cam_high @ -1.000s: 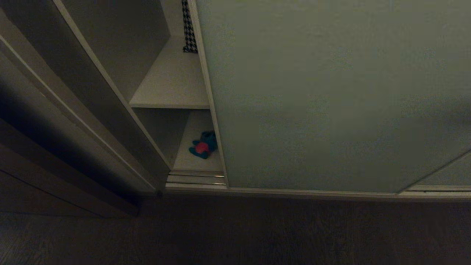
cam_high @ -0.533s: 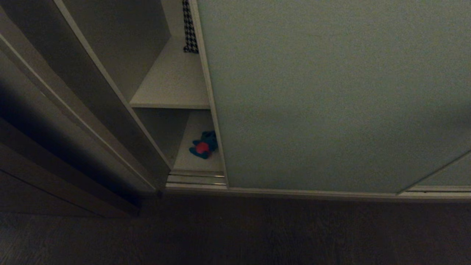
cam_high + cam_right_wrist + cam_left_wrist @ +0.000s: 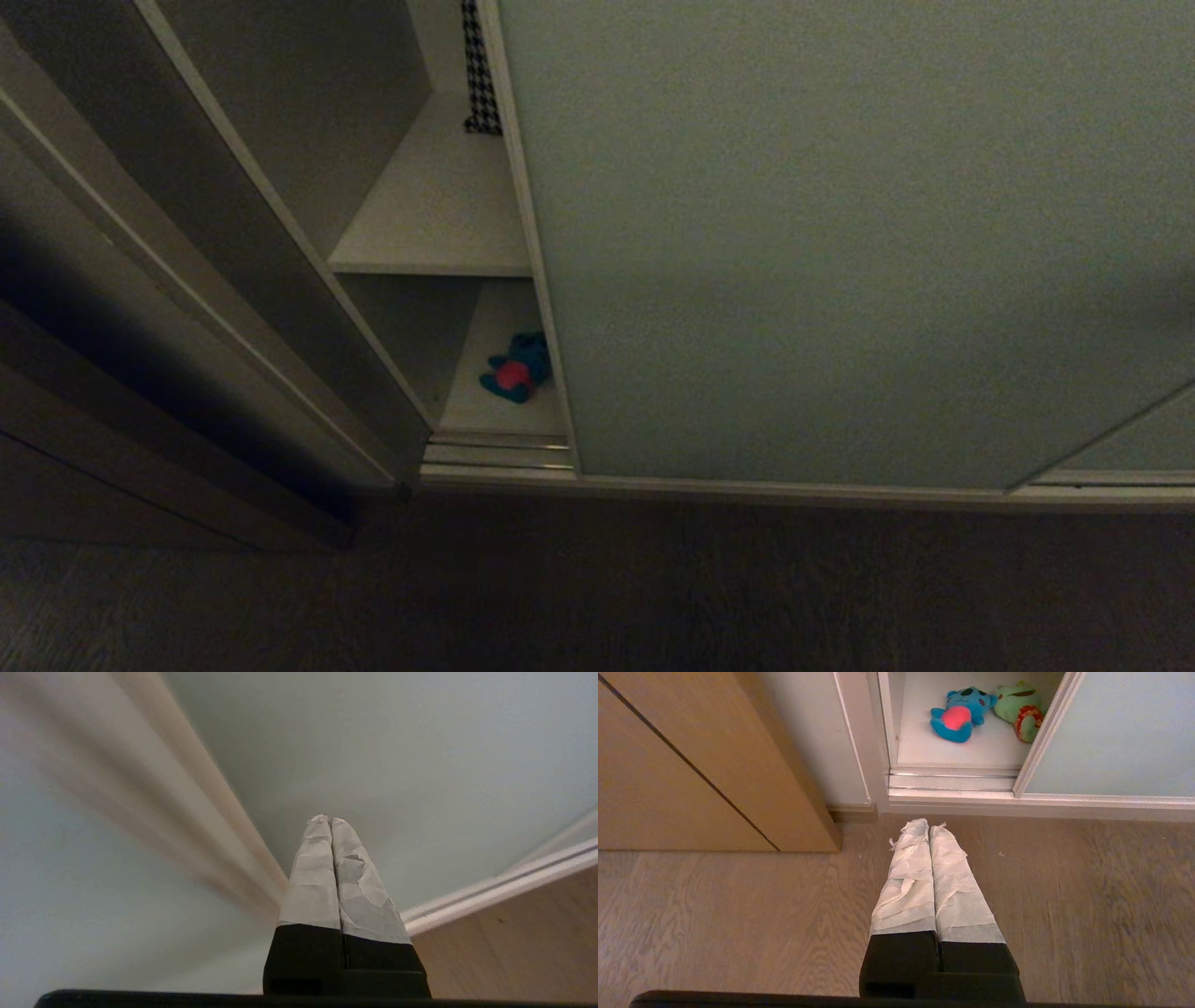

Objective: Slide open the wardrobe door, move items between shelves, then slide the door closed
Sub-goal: Close the door

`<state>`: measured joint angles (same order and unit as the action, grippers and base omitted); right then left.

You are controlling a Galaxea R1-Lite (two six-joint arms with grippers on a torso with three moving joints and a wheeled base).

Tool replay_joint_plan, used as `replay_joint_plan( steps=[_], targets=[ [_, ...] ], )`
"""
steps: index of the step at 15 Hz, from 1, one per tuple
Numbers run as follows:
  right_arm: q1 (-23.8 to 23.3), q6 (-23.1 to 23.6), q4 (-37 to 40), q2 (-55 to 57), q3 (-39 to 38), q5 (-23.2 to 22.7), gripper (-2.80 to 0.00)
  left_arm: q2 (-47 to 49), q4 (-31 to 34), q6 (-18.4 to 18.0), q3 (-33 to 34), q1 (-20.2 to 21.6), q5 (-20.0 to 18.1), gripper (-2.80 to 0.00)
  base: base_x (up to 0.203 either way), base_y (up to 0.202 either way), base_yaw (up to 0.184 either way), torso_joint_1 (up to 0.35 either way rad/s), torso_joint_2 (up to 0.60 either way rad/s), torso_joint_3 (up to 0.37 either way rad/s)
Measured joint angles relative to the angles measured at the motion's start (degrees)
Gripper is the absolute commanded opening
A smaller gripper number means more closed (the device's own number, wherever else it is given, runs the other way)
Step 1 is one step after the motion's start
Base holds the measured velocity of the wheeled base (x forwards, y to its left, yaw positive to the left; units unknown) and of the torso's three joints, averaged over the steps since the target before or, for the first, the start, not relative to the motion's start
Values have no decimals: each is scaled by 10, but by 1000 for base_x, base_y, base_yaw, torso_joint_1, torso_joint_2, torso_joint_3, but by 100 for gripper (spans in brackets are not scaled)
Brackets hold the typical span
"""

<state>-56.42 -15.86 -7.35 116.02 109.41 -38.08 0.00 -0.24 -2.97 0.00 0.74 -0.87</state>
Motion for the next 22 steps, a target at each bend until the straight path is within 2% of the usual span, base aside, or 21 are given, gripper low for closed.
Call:
replay_joint_plan(
  steps=[11, 22],
  targets=[
    [32, -2, -14, 5, -7, 17, -280, 0, 0, 0, 0, 0, 0, -280, 0, 0, 0, 0, 0, 0],
    [77, -1, -14, -106, -142, 11, -280, 0, 0, 0, 0, 0, 0, -280, 0, 0, 0, 0, 0, 0]
  ],
)
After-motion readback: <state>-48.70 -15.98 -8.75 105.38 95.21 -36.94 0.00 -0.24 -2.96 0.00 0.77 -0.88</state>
